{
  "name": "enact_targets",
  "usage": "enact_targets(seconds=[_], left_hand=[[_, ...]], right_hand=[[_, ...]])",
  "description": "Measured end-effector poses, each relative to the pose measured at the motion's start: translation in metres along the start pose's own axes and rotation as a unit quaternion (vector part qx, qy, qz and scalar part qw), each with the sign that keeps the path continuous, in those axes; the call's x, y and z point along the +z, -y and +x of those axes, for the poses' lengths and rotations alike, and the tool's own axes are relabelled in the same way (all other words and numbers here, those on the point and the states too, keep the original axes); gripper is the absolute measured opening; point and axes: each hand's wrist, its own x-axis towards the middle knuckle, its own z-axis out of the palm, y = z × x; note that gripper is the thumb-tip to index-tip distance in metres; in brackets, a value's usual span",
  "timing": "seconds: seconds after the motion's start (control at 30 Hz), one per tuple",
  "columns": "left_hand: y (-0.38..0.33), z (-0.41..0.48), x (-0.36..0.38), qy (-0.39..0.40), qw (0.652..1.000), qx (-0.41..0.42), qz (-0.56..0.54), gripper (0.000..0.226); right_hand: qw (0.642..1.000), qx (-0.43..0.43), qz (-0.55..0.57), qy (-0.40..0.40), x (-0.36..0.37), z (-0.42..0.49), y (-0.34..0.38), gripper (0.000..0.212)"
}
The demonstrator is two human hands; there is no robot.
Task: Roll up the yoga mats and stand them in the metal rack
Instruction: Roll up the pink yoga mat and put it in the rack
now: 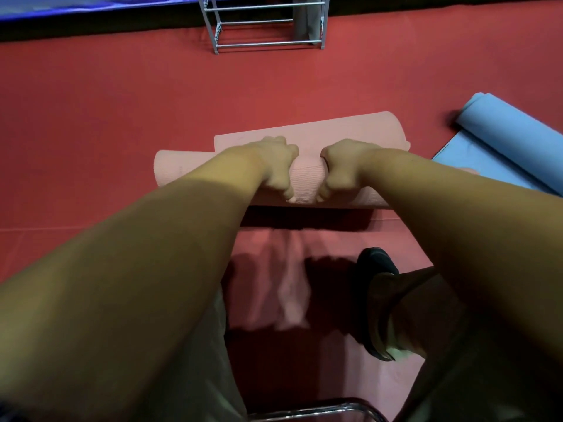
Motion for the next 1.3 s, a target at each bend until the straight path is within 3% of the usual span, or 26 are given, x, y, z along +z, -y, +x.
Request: enact_targets(seconds=[0.1, 0.2, 0.27, 0.33, 0.47, 0.6, 0.7, 0.8, 0.9, 1.0, 1.17, 1.3], left_hand=[[-0.003, -0.006, -0.002, -0.017, 1.0, 0.0, 0.021, 0.107], [-0.004, -0.005, -0.006, -0.038, 0.999, 0.009, 0.0, 0.087], [-0.001, -0.005, -0.009, -0.036, 0.999, 0.008, -0.024, 0.069], [0.002, -0.005, -0.011, -0.018, 0.999, 0.001, -0.041, 0.065], [0.005, -0.001, -0.009, -0.002, 0.998, -0.004, -0.057, 0.075], [0.006, 0.002, -0.006, 0.015, 0.999, -0.023, -0.045, 0.077], [0.005, 0.0, -0.004, 0.009, 1.0, -0.018, -0.007, 0.103], [0.004, -0.003, -0.005, -0.02, 1.0, -0.01, 0.008, 0.109], [0.005, -0.001, -0.008, -0.039, 0.999, 0.004, -0.01, 0.085], [0.006, -0.001, -0.01, -0.035, 0.999, 0.008, -0.022, 0.073], [0.007, -0.001, -0.01, -0.009, 0.999, -0.015, -0.042, 0.072], [0.006, 0.001, -0.011, -0.007, 0.999, -0.018, -0.041, 0.073]], right_hand=[[1.0, 0.004, 0.009, 0.002, -0.001, 0.001, 0.001, 0.063], [1.0, 0.0, 0.014, 0.006, 0.0, 0.004, 0.0, 0.079], [1.0, -0.005, 0.027, 0.004, 0.001, 0.006, 0.0, 0.105], [1.0, -0.007, 0.003, -0.015, 0.004, 0.005, 0.0, 0.121], [0.997, -0.018, -0.051, -0.059, 0.006, 0.002, 0.002, 0.108], [0.999, -0.007, -0.017, -0.039, -0.003, 0.0, 0.003, 0.075], [1.0, 0.006, 0.006, -0.021, -0.003, -0.001, 0.003, 0.068], [0.999, 0.011, 0.032, -0.015, -0.002, 0.0, 0.003, 0.068], [0.999, 0.005, 0.041, -0.014, -0.001, 0.002, 0.003, 0.071], [0.999, -0.011, 0.042, -0.02, 0.002, 0.004, 0.001, 0.09], [0.999, -0.033, 0.011, -0.023, 0.006, 0.007, -0.002, 0.114], [0.999, -0.024, -0.002, -0.04, 0.005, 0.006, -0.001, 0.109]])
